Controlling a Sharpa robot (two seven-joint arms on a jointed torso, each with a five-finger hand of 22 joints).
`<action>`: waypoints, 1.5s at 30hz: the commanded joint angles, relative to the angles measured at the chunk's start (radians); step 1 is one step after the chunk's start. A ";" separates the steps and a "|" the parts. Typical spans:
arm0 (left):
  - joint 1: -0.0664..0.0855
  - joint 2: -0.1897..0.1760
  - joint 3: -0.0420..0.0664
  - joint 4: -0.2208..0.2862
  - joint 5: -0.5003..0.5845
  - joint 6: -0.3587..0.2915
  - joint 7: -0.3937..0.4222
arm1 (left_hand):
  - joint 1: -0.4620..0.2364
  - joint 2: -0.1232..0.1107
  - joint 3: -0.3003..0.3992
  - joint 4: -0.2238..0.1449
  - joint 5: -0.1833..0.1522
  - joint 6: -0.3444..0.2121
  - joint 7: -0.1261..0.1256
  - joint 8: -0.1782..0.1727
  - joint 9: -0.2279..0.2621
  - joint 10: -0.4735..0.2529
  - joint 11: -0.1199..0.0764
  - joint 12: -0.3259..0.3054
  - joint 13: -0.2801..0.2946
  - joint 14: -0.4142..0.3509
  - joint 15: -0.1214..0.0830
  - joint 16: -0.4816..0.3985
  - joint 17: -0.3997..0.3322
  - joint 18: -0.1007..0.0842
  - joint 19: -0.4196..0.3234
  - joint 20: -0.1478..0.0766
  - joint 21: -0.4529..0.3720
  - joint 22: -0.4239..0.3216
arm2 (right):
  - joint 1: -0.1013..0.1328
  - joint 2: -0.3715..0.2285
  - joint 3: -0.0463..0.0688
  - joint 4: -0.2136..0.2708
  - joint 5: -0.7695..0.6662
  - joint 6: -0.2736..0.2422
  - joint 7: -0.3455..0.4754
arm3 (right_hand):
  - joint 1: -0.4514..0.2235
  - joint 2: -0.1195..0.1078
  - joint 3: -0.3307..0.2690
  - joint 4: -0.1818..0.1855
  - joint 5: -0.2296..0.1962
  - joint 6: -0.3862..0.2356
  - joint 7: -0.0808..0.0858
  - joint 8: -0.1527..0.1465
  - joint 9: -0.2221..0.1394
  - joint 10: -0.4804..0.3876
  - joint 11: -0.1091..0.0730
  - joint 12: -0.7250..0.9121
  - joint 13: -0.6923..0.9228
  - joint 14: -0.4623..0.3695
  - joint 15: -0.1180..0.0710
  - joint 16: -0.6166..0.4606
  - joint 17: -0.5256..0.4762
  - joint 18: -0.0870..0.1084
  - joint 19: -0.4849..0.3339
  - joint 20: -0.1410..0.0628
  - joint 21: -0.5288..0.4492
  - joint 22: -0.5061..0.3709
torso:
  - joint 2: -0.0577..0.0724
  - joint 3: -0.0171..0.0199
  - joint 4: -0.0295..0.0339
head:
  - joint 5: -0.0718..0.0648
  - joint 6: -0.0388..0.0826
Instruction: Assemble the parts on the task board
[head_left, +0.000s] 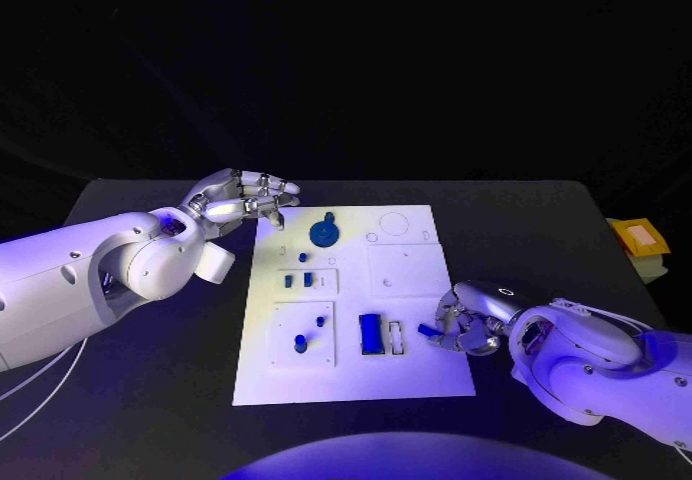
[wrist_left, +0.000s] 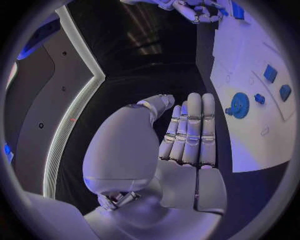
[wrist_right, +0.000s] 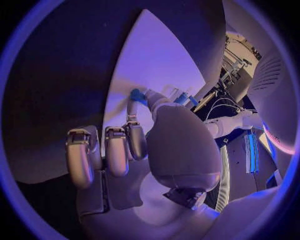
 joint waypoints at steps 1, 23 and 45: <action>0.001 0.000 0.001 0.003 -0.003 0.015 0.003 | -0.013 0.001 0.000 0.005 0.003 -0.007 0.007 0.005 0.002 -0.006 0.002 0.006 -0.001 -0.003 0.001 0.006 -0.001 0.013 -0.009 0.001 0.001 0.001 | -0.012 0.005 -0.009 0.000 -0.029 0.053 -0.030 | 0.009 0.001 -0.006 0.003 0.009 0.004 -0.005 -0.002 -0.133 -0.004 -0.004 -0.006 0.084 0.075 -0.002 0.000 0.123 -0.014 0.105 0.000 0.006 0.263 | 0.000 0.0001 0.0006 | 0.000 -0.002; 0.001 0.000 0.001 0.004 -0.003 0.014 0.001 | -0.011 0.001 0.002 0.003 0.003 -0.008 0.006 0.006 0.002 -0.008 0.001 0.010 -0.001 -0.004 0.001 0.007 -0.002 0.013 -0.009 0.001 0.001 0.001 | -0.010 0.013 -0.009 0.006 -0.010 0.030 -0.032 | 0.124 0.069 0.267 -0.096 0.058 -0.011 -0.010 0.022 -0.115 0.002 -0.011 -0.012 0.088 0.077 -0.007 0.001 0.131 -0.014 0.105 -0.006 0.006 0.263 | -0.002 -0.0004 0.0016 | -0.001 -0.005; 0.001 0.001 0.001 0.003 -0.003 0.014 -0.003 | -0.009 0.003 0.004 0.001 0.003 -0.009 0.006 0.007 0.002 -0.009 0.001 0.011 -0.002 -0.004 0.001 0.008 -0.003 0.013 -0.009 0.000 0.001 0.001 | 0.030 0.035 -0.005 0.054 0.307 -0.091 0.021 | 0.001 0.032 0.315 -0.096 0.059 -0.017 -0.015 0.042 -0.098 0.006 -0.015 -0.011 0.092 0.076 -0.011 -0.002 0.127 -0.014 0.105 -0.009 0.006 0.263 | -0.001 -0.0007 0.0000 | -0.003 -0.008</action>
